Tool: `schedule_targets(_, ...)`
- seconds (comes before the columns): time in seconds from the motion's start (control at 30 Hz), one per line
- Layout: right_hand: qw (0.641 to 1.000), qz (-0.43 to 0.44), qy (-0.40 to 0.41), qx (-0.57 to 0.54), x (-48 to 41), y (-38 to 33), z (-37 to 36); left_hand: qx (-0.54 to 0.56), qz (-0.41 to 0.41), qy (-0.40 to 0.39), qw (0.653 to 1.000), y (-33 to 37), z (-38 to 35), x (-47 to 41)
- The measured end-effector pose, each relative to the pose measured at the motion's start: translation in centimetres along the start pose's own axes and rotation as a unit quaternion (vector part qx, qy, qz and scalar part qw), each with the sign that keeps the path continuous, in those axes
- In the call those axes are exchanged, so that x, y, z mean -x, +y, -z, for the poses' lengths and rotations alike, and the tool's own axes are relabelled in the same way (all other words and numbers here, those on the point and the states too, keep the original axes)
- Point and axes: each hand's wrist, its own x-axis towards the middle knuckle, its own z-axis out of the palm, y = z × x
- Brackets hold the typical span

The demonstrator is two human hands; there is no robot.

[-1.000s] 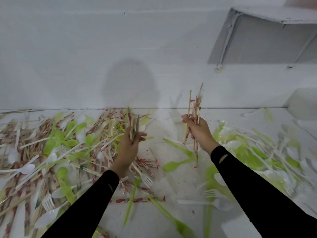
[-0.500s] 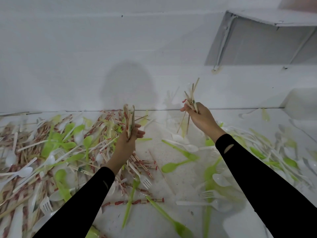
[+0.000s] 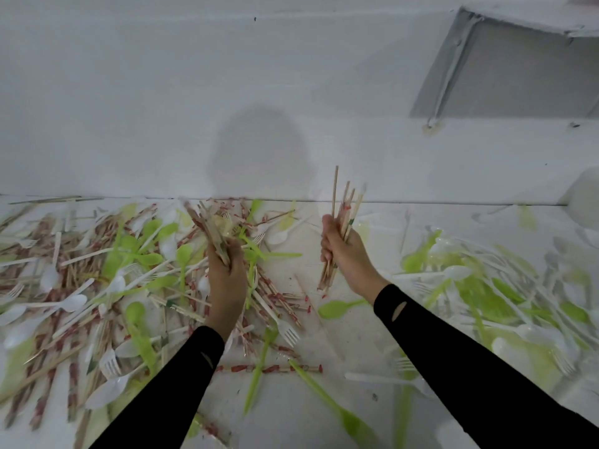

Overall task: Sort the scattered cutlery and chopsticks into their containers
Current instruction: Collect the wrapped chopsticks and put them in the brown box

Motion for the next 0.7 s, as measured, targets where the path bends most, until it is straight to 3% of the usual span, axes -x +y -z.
schedule_targets(0.17, 0.983, -0.048, -0.063, 0.167, 1.5, 3.5, -0.4, -0.061, 0.012, -0.048, 0.997, -2.3, 0.7, 1.8)
schedule_targets(0.3, 0.965, -0.07, -0.061, 0.244, 1.2, 2.9, -0.7, -0.048, 0.049, -0.09, 0.994, -1.6, 0.3, 1.4)
schedule_targets(0.4, 0.967, -0.07, -0.043, 0.239, 0.8, 1.6, -1.0, -0.037, 0.026, -0.101, 0.994, 0.0, 0.4, 0.6)
schedule_targets(0.47, 0.944, -0.077, -0.053, 0.316, 0.7, 1.5, -0.7, -0.087, -0.013, -0.122, 0.989, 0.5, 1.2, 0.0)
schedule_targets(0.6, 0.849, -0.162, -0.169, 0.474, 1.6, 3.6, -0.2, -0.253, -0.078, -0.253, 0.931, -0.1, 3.3, -0.4)
schedule_targets(0.7, 0.821, -0.182, -0.175, 0.512, 2.2, 5.2, -0.4, -0.361, -0.115, -0.337, 0.862, -1.0, 5.1, -0.7)
